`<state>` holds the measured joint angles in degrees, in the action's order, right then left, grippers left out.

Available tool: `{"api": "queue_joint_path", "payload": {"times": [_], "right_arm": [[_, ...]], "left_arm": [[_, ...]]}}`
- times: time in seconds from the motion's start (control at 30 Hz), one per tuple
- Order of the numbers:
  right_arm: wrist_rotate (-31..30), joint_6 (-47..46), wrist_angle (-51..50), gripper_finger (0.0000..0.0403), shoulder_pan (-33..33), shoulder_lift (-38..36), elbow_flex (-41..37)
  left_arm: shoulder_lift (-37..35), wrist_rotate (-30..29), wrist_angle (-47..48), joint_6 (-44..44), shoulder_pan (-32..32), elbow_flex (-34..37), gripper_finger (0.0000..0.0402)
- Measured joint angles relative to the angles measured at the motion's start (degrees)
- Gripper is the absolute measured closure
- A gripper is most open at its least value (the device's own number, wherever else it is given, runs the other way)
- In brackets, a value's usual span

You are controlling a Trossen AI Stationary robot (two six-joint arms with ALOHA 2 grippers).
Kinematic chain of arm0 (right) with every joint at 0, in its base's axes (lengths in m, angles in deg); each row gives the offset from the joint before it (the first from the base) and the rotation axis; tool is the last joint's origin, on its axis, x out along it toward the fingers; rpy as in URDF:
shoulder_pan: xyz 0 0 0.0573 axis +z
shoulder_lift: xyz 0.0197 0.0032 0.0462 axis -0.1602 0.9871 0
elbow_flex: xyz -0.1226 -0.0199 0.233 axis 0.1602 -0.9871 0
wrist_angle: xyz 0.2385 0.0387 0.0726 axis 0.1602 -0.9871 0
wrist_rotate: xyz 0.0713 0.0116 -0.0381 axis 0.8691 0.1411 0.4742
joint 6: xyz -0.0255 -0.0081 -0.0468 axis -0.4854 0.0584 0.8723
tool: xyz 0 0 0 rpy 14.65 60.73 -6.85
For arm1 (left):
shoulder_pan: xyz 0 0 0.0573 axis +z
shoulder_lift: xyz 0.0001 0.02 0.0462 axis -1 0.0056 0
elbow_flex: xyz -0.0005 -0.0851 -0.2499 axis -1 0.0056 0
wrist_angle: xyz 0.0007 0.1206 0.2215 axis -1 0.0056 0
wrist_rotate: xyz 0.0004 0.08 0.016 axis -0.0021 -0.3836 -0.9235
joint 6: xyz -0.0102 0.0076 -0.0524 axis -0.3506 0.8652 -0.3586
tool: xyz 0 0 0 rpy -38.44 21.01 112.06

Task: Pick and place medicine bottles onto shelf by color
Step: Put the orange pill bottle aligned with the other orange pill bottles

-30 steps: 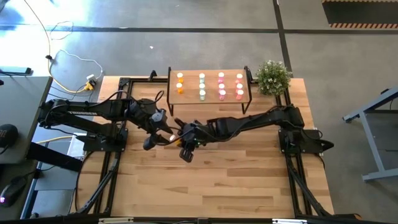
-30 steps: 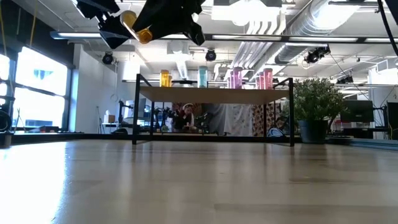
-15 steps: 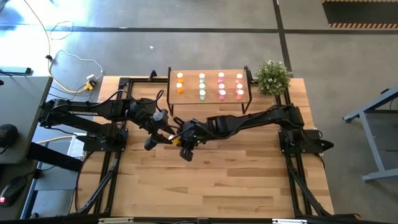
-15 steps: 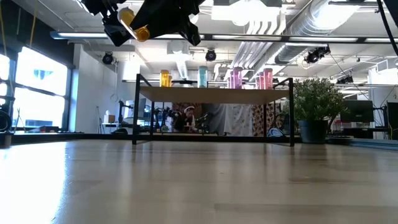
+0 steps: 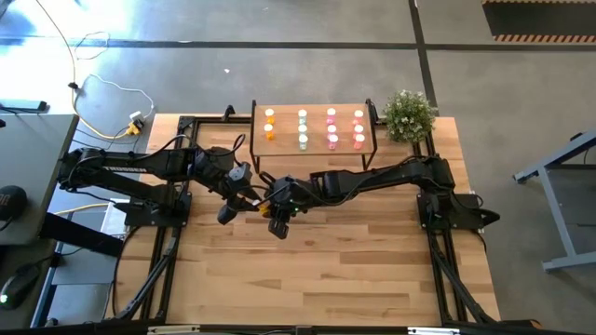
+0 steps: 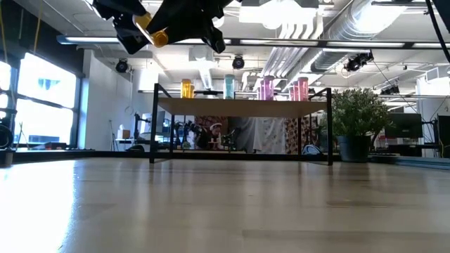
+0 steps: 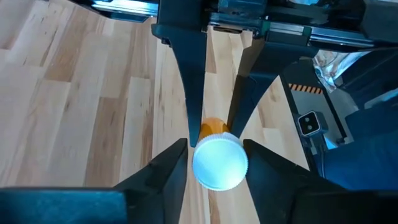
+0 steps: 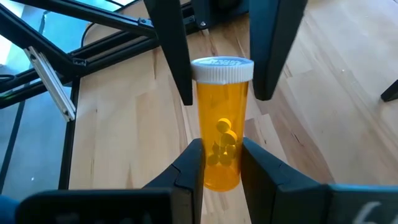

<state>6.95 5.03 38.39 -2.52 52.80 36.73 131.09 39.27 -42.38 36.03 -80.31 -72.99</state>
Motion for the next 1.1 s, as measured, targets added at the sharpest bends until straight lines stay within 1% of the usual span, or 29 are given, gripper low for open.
{"api": "queue_joint_path", "payload": {"times": [0.27, 0.5, 0.6, 0.73, 0.97, 1.1], "right_arm": [[-0.01, -0.19, 0.00, 0.0336, 0.00, 0.00, 0.00], [-0.01, -0.20, 0.00, 0.0336, 0.00, 0.00, 0.00], [-0.01, -0.21, 0.00, 0.0329, 0.00, 0.00, 0.00], [0.01, -0.20, 0.00, 0.0307, 0.02, 0.00, 0.00], [0.02, -1.51, -0.20, 0.0244, -0.03, -0.04, 0.00], [1.14, -4.09, -1.56, 0.0223, -0.87, -0.08, 0.00]], "left_arm": [[0.00, 0.00, 0.15, 0.05, 0.00, 0.00, 0.0289], [0.00, 0.00, 0.14, 0.46, 0.00, 0.00, 0.0289], [0.00, 0.00, 0.15, 0.48, 0.00, 0.00, 0.0289], [0.00, 0.00, 0.13, 0.50, -0.02, 0.00, 0.0289], [0.00, -0.22, 0.69, 0.51, 0.00, 0.00, 0.0289], [0.00, -2.57, 2.89, 1.66, -0.02, 0.00, 0.0289]]}}
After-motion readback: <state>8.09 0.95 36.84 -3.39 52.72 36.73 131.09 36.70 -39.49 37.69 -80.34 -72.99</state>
